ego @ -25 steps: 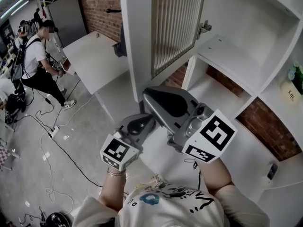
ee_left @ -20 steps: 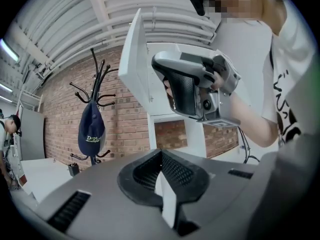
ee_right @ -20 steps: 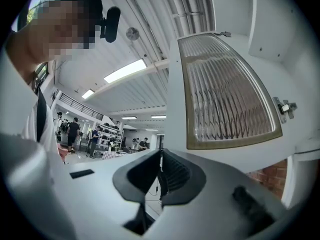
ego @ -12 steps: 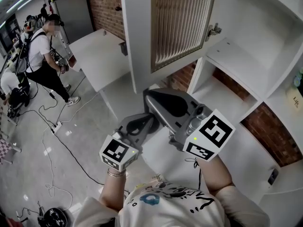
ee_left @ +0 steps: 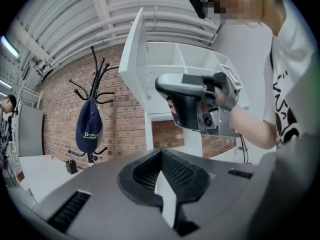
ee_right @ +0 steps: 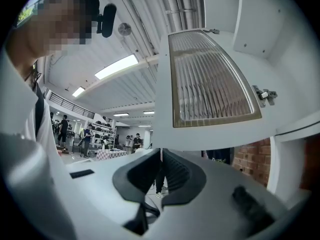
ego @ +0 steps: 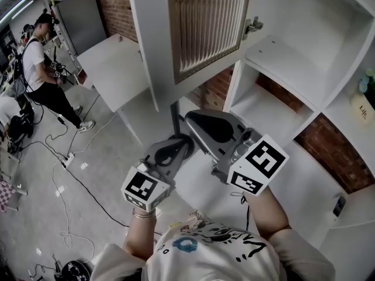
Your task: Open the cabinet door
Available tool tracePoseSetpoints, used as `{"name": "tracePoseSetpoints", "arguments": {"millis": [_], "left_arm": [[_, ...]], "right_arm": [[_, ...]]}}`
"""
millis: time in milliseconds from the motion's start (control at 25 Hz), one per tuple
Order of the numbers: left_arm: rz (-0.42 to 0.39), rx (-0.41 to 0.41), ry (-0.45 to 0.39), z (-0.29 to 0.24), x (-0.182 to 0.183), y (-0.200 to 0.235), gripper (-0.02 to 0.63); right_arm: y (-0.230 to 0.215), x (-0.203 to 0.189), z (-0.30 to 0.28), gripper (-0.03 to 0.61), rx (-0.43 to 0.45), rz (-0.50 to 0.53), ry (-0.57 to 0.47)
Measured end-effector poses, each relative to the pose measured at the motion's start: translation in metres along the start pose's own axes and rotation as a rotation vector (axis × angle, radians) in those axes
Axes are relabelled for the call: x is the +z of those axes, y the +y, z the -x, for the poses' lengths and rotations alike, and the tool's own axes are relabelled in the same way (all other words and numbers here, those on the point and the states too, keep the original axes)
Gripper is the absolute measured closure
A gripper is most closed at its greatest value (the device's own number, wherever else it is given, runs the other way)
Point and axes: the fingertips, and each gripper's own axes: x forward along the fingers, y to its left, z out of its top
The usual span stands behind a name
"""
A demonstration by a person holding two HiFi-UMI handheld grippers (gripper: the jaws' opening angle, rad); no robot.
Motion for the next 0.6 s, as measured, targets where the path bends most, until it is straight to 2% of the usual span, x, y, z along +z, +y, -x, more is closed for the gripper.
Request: {"name": "tracePoseSetpoints", "arguments": {"millis": [600], "left_arm": [[0.004, -0.132, -0.018, -0.032, 0.004, -0.044, 0.599]], "right_arm": [[-0.028, -0.037, 0.066, 0.545, -0.214, 0.001, 0.069]]}}
